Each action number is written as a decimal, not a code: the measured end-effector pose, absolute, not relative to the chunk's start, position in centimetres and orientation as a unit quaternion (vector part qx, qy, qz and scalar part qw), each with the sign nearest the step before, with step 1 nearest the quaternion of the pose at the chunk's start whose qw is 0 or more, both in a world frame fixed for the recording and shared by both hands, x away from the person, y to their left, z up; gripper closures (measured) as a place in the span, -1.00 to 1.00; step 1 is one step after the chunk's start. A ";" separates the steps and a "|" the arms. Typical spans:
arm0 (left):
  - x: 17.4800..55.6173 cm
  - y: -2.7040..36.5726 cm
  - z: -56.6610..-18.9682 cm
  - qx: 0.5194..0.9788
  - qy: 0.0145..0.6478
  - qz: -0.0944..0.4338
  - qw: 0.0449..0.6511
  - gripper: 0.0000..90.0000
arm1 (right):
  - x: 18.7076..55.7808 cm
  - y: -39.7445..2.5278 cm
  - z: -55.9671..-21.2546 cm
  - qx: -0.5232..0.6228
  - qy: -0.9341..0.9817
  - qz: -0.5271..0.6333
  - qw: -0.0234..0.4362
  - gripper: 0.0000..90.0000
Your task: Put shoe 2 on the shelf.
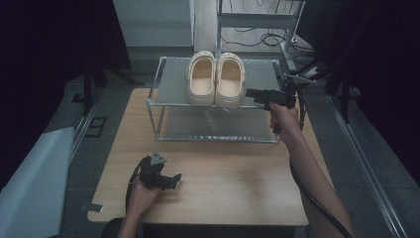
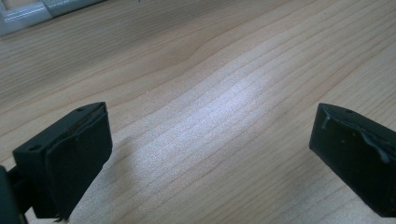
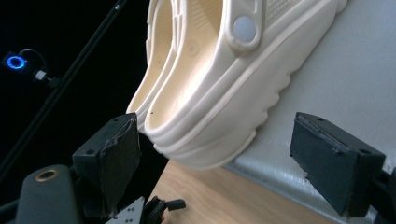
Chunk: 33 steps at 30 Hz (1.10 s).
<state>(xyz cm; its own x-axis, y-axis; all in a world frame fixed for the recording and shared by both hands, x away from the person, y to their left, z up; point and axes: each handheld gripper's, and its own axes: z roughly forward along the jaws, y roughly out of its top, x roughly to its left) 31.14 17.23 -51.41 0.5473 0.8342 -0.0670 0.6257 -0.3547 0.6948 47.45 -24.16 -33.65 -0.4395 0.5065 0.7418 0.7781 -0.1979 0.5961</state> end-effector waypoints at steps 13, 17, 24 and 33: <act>31.1 17.3 -51.4 0.807 0.454 0.148 0.346 -1.00 | 45.0 -25.4 -34.2 -0.495 -0.640 -0.573 0.132 -0.66; 31.1 17.3 -51.4 0.807 0.454 0.147 0.347 -1.00 | 44.1 -25.8 -34.6 -0.492 -0.647 -0.566 0.135 -0.67; 31.1 17.3 -51.4 0.807 0.455 0.147 0.346 -1.00 | 42.7 -26.9 -35.8 -0.487 -0.650 -0.565 0.147 -0.67; 31.1 17.3 -51.4 0.807 0.456 0.147 0.345 -1.00 | 41.2 -28.2 -37.4 -0.491 -0.653 -0.558 0.148 -0.67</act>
